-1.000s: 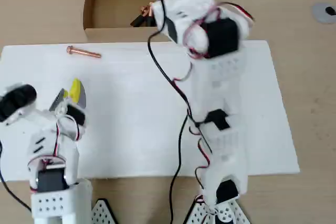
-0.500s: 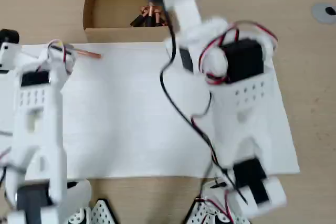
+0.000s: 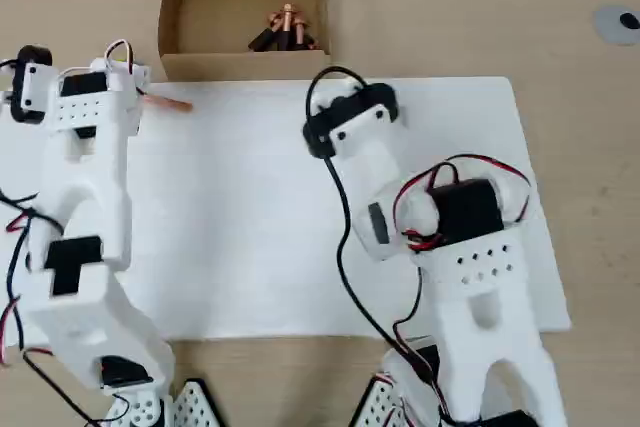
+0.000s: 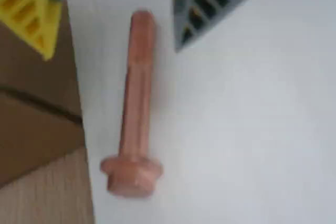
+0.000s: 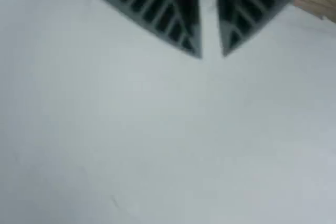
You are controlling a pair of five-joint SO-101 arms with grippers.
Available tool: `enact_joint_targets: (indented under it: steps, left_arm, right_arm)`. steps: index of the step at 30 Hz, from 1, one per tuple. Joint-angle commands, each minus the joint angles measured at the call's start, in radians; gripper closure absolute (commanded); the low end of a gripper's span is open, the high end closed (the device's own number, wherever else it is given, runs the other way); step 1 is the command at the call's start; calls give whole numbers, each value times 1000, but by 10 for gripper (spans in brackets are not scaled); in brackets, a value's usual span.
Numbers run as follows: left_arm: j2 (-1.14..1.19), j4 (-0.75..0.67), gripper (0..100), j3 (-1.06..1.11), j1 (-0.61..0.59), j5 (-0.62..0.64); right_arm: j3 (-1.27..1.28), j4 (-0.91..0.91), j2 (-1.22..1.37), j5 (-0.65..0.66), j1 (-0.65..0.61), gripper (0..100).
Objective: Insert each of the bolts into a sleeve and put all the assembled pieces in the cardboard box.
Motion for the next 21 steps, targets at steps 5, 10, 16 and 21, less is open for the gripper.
enact_joint_targets:
  steps: [5,10,16,21]
  left_arm:
    - [203,28,830,-261,-3,-25]
    - [323,55,830,-411,-5,-28]
    - [404,57,831,-557,3,-26]
    - [433,57,831,-592,0,-25]
  right_arm:
    - [50,-15,-28,11,65,974]
    - [82,-15,-28,11,65,974]
    - [130,-44,-28,11,65,974]
    - [162,-66,-28,11,65,974]
